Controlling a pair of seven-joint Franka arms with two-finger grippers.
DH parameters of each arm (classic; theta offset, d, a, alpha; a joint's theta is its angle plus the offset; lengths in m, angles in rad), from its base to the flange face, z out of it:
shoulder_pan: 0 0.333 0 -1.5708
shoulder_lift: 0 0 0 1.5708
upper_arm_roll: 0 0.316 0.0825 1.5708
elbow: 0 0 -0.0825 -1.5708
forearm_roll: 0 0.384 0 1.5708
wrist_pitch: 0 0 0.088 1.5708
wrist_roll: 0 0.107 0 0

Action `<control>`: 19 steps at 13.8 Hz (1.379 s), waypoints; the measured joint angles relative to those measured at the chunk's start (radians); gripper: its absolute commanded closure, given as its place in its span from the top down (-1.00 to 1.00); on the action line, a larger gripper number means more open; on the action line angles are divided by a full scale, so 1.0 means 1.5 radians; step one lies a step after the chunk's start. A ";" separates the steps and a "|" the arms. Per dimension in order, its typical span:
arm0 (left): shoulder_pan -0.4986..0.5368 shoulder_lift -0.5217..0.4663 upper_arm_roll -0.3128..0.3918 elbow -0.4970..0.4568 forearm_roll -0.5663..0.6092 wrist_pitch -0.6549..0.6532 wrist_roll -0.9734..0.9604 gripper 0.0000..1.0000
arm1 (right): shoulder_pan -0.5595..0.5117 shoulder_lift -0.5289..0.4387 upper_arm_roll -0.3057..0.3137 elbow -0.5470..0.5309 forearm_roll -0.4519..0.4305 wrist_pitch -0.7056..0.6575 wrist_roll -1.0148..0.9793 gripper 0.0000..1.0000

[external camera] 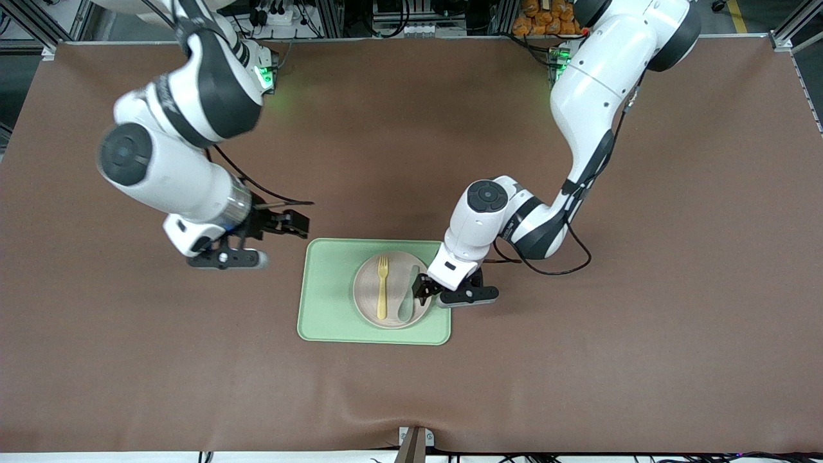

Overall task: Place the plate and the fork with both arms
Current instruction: 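Withdraw the left gripper while the right gripper reaches toward the plate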

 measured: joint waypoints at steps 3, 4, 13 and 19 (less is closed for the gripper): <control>0.012 -0.049 -0.004 0.003 0.000 -0.077 0.000 1.00 | 0.039 0.076 0.000 0.032 -0.027 0.036 0.023 1.00; 0.021 -0.066 -0.007 0.003 -0.001 -0.103 0.004 1.00 | 0.050 0.105 -0.001 0.057 -0.038 0.038 0.038 1.00; 0.139 -0.219 -0.014 0.018 -0.085 -0.432 0.221 1.00 | 0.116 0.316 -0.003 0.172 -0.079 0.186 0.118 0.51; 0.167 -0.353 -0.011 0.024 -0.152 -0.590 0.314 1.00 | 0.124 0.354 -0.006 0.194 -0.109 0.193 0.121 0.36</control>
